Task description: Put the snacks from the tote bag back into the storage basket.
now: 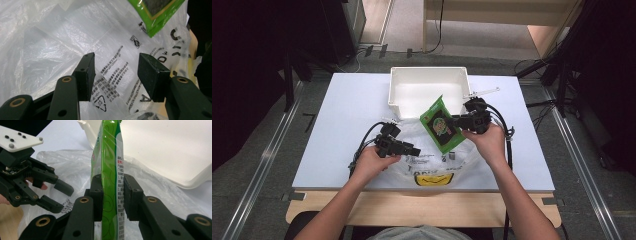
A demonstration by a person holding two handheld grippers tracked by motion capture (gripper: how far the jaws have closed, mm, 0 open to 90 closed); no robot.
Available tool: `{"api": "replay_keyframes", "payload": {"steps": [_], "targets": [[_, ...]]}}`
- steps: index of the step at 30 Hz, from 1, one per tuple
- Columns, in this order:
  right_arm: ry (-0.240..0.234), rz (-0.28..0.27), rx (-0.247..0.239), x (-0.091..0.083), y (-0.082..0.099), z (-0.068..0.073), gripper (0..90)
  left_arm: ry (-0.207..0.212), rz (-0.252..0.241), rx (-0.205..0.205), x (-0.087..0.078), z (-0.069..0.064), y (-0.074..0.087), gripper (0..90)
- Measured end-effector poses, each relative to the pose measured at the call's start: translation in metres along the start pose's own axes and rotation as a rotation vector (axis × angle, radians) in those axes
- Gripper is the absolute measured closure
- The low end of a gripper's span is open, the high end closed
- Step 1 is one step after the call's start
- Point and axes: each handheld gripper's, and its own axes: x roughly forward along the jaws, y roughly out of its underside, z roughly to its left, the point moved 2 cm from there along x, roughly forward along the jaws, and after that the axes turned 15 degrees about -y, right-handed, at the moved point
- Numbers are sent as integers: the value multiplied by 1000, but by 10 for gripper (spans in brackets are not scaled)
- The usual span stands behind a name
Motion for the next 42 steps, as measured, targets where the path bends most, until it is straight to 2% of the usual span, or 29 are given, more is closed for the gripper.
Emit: {"api": "replay_keyframes", "payload": {"steps": [4,19,23,36,42], "targets": [[2,-4,3,-2,-6,-2,736,-13,8,9,2,-1,1,487],[18,-10,4,-4,-34,-7,736,-16,6,12,2,0,0,475],[-2,-21,13,-4,-40,-8,737,-18,9,15,2,0,1,474],[28,-23,14,2,-64,-17,737,-15,13,8,5,0,1,476],[45,-23,11,5,-76,-20,737,-24,1,26,4,-3,1,478]]}}
